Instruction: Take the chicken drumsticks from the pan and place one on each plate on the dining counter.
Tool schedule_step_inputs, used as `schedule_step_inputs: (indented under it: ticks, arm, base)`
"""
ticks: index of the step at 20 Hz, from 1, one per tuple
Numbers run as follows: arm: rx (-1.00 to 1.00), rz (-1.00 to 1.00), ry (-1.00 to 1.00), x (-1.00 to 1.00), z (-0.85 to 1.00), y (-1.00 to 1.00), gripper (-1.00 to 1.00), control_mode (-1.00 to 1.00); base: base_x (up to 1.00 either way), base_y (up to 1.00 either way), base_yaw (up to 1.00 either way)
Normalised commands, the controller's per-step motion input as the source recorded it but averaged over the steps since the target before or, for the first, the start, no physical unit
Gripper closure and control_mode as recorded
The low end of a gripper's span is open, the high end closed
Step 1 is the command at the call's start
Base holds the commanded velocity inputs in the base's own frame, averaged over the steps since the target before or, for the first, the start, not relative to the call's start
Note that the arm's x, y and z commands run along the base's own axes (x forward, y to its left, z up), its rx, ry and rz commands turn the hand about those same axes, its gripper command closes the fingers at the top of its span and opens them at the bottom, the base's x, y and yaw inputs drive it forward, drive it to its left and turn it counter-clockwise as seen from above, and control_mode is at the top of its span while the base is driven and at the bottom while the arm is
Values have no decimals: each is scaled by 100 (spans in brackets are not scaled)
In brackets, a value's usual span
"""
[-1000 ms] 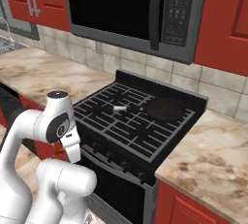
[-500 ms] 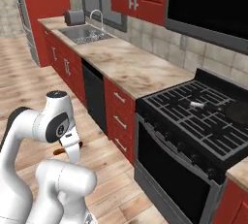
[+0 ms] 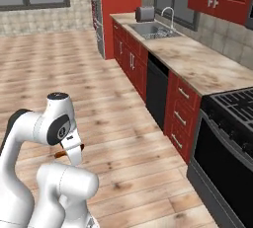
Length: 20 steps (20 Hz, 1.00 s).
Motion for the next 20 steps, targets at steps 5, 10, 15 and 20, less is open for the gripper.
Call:
schedule_step_inputs:
  ticks: [5, 10, 15, 20]
  arm:
    - [0, 0, 0, 0, 0, 0, 100, 100]
    - [0, 0, 0, 0, 0, 0, 100, 100]
    - [0, 0, 0, 0, 0, 0, 100, 100]
    - [0, 0, 0, 0, 0, 0, 100, 100]
  base:
    - [-100, 90, 27]
    - [-83, 100, 11]
    - [-86, 100, 4]
    - [-95, 100, 1]
